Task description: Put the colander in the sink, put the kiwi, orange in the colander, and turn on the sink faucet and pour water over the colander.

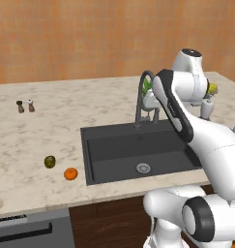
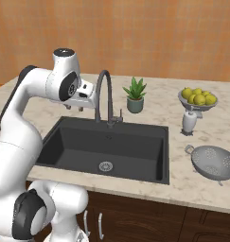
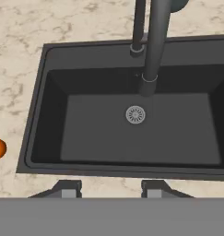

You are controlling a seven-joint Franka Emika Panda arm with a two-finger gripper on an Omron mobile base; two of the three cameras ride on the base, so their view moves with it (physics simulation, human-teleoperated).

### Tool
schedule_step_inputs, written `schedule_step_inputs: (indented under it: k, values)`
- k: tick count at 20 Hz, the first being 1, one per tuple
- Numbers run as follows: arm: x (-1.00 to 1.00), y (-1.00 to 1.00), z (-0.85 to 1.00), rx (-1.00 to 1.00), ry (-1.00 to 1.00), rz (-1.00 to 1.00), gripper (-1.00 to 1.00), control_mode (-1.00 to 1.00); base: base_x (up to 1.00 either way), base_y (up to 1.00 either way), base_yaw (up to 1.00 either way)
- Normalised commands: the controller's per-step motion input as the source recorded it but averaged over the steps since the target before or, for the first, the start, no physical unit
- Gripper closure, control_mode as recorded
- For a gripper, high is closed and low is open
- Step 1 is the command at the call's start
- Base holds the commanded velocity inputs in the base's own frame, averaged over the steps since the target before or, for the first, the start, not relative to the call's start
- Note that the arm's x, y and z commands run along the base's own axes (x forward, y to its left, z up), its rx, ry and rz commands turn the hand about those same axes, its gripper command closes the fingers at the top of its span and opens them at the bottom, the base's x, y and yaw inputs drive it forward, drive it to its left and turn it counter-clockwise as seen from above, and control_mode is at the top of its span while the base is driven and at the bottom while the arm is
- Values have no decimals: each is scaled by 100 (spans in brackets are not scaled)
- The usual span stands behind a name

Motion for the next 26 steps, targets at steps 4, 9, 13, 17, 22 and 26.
schedule_step_inputs:
  k: [4, 9, 13, 17, 22, 26]
  values:
    - [-20, -7, 0, 0, -1, 0, -100, -100, 0, 0, 0]
    - [-46, -62, 0, 0, -7, 0, -100, -100, 0, 0, 0]
    - [-14, -92, 0, 0, 0, 0, -100, -100, 0, 0, 0]
    - [-10, -100, 0, -5, 0, 0, -100, -100, 0, 0, 0]
    - [0, -100, -1, -4, 2, 0, -100, -100, 0, 0, 0]
    - [0, -100, -28, -3, 8, 0, -100, -100, 0, 0, 0]
